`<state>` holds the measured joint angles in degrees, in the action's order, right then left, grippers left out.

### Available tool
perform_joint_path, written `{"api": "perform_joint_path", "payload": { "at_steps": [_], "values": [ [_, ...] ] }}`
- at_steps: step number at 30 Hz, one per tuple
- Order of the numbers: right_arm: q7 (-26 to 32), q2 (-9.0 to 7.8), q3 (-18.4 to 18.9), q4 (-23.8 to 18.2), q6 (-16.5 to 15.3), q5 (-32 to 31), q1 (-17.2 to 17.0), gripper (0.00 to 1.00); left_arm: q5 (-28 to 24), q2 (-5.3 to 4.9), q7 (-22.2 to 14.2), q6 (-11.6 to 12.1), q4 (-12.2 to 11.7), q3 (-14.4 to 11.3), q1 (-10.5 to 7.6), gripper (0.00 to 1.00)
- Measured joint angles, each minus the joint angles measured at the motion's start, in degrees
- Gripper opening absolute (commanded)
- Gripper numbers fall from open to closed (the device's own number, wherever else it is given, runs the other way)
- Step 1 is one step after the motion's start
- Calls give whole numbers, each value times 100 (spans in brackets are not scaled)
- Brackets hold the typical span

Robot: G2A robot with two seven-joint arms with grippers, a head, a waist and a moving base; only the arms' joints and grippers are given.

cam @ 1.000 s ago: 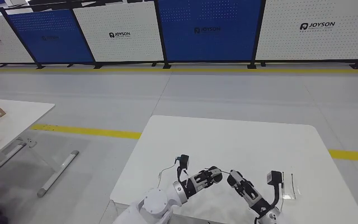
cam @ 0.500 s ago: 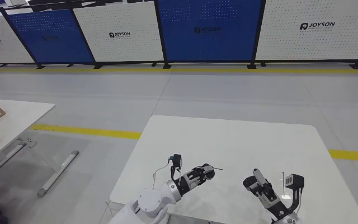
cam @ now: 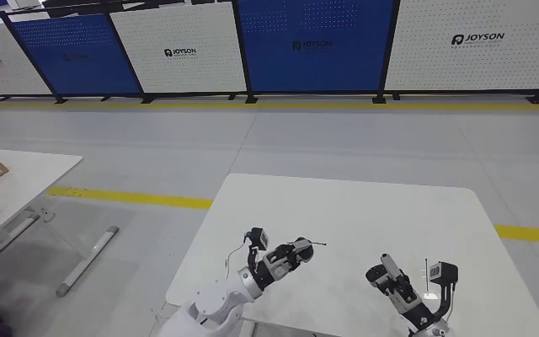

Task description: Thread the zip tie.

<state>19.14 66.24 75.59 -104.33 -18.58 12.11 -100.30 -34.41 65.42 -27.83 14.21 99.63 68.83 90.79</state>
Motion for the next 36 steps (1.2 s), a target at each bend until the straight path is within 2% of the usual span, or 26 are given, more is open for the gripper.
{"api": "perform_joint_path", "payload": {
  "at_steps": [3,6,9,19,22,25,29,36],
  "values": [
    [0,0,0,0,0,0,0,100,-414,-52,-370,211,328,350,213,0],
    [0,0,0,0,0,0,0,100,-710,-102,-760,313,650,669,409,0],
    [0,0,0,0,0,0,0,100,-684,-127,-825,345,783,848,522,0],
    [0,0,0,0,0,0,0,100,-677,-125,-810,341,778,839,514,0],
    [0,0,0,0,0,0,0,100,-701,-106,-723,348,909,750,439,0],
    [0,0,0,0,0,0,0,100,-779,-87,-713,455,1100,679,355,0],
    [0,0,0,0,0,0,0,100,-897,-65,-755,532,1381,701,313,0],
    [0,0,0,0,0,0,0,100,-906,-59,-737,527,1412,707,328,0]
  ]
}}
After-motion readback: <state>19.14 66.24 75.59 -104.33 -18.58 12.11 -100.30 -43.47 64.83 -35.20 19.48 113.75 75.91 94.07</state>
